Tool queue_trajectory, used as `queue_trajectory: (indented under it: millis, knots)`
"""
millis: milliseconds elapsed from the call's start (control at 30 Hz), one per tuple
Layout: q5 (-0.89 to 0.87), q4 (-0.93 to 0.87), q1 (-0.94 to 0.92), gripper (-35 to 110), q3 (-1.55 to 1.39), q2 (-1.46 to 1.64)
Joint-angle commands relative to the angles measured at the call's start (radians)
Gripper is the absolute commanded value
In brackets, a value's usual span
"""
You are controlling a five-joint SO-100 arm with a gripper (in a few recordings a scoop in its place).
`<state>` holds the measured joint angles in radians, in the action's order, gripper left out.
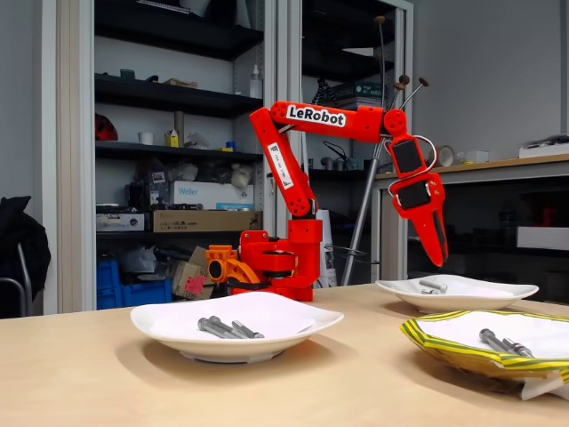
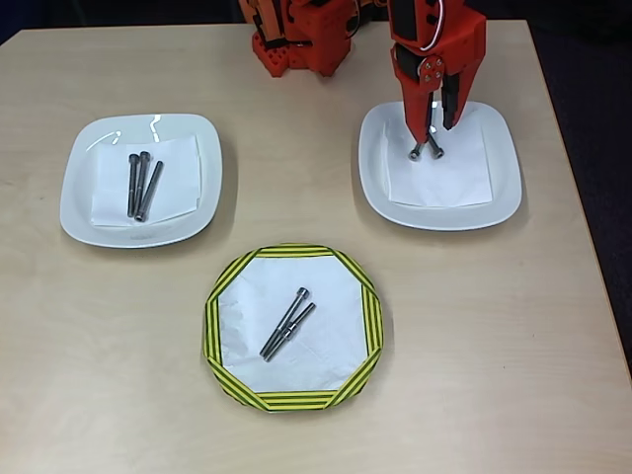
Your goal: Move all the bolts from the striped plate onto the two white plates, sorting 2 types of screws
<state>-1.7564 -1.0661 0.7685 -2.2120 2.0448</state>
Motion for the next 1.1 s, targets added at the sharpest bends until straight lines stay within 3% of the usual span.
queue_trajectory:
  millis: [0,267,600,1067]
  knots:
    - [0.008,0.034,0.014,15,-0.003,0.023]
    - [0.057,0.107,-0.126,15,0.127,-0.031]
    - [0.407,0.225,-0.453,13,0.403,-0.342]
    - [0.077,0.21,-0.624,17,0.683,-0.699]
